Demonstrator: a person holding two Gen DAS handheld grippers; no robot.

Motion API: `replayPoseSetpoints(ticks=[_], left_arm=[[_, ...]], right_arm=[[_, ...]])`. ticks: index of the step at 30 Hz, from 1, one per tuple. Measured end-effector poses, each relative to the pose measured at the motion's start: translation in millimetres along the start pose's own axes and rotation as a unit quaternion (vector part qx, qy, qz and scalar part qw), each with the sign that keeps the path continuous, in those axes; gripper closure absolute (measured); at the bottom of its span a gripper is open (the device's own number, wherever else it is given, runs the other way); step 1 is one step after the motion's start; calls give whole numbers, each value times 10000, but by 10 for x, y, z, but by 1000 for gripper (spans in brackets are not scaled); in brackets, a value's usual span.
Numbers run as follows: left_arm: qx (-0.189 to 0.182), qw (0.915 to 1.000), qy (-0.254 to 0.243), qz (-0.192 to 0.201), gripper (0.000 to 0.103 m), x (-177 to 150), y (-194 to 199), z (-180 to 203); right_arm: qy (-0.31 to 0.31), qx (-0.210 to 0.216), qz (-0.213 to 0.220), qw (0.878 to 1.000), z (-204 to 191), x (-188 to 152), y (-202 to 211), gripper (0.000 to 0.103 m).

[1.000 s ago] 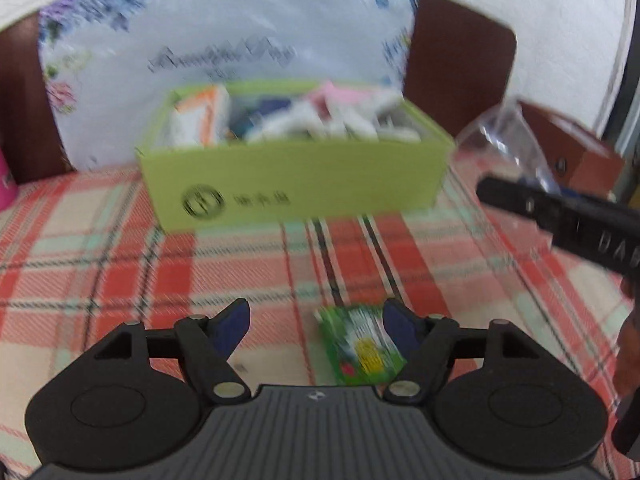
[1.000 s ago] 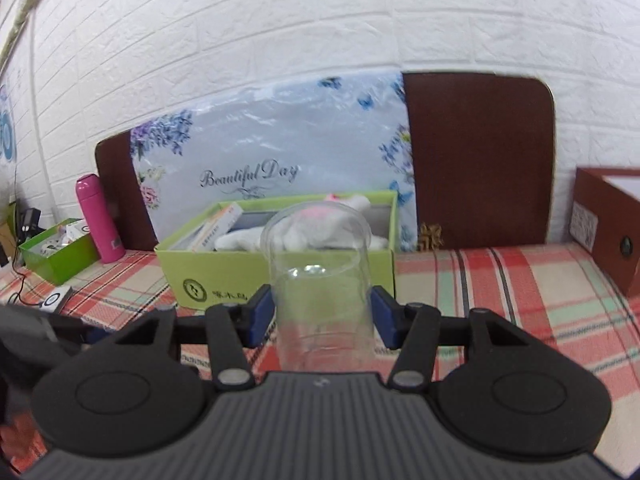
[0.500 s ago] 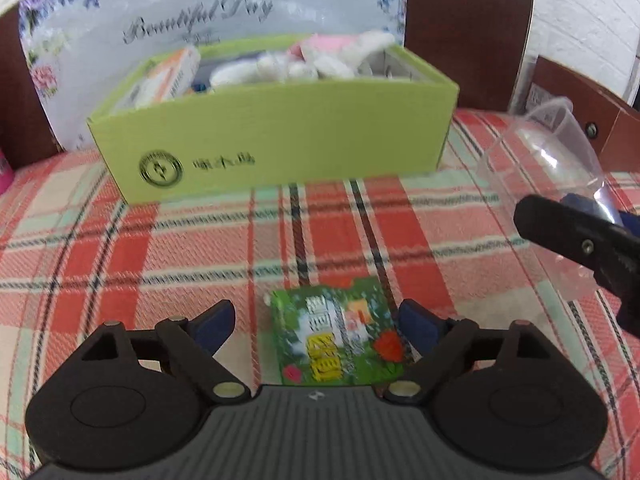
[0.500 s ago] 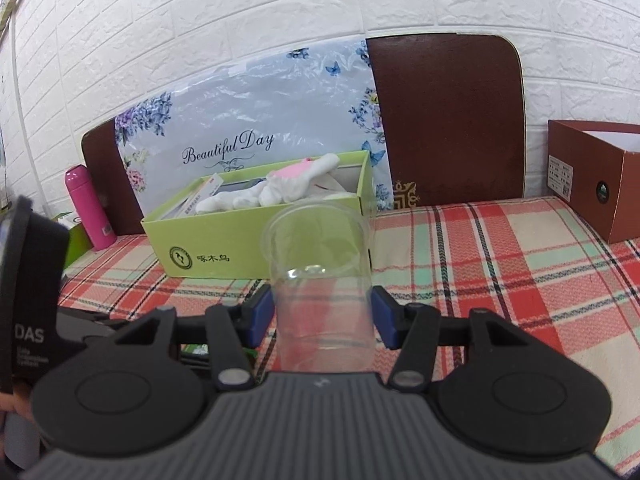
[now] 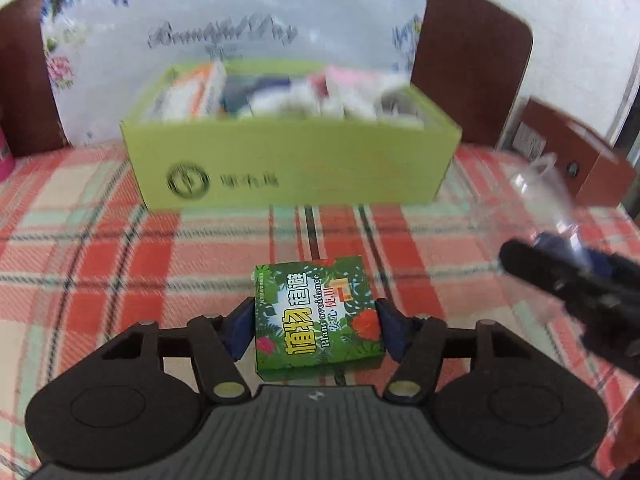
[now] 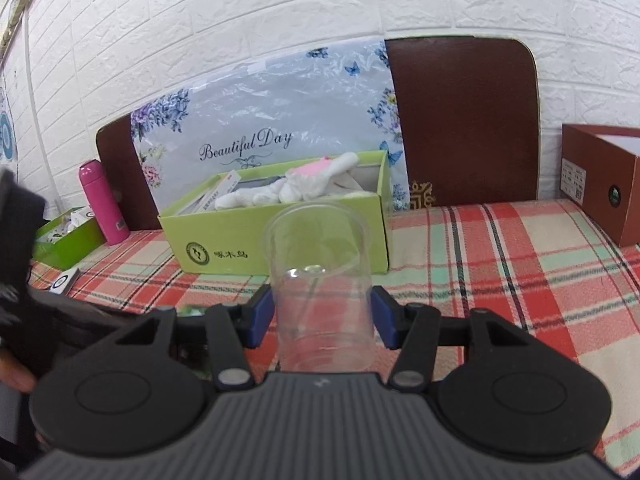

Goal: Organize objects
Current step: 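Lift and carry the clear cup and green candy box over the lime-green box, then lower the cup and candy box into the lime-green box and open both tools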

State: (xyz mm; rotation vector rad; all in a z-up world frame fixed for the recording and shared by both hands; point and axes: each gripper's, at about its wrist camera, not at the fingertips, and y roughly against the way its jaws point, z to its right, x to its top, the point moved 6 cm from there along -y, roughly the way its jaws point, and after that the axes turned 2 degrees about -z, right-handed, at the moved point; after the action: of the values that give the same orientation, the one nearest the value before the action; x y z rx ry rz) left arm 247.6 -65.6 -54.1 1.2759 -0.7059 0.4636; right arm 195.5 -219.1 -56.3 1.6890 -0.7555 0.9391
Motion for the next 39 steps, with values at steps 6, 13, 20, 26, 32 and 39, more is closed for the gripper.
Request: replayPoseSetpoints(ticks=[6,13,20,26,32,39], left_arm=[[25,9962,68,869,37,740,384,-121],[276,9920,20,1234,36,1355,140,-277],[396,9896,58,1385,20,1504,-236,-429],[526,9894,151,1348,14,1255,-409,-627],[564,9860,420,1514,14,1124,-277,-705],[574,9786,478,1917,10,1041,306,-612]], right_arm=[[145,34,399,9991,-84,436,-161,51],[221,-115,890,9957,-87,994,-630,51],[224,-321,969,9945,12,1105,-1248,46],[369,-521,685,9956,116,827,-1468,14],[347,-525,920,9938,103,727,-1232,0],[322,-452,1101,9924,44,830,-799,0]])
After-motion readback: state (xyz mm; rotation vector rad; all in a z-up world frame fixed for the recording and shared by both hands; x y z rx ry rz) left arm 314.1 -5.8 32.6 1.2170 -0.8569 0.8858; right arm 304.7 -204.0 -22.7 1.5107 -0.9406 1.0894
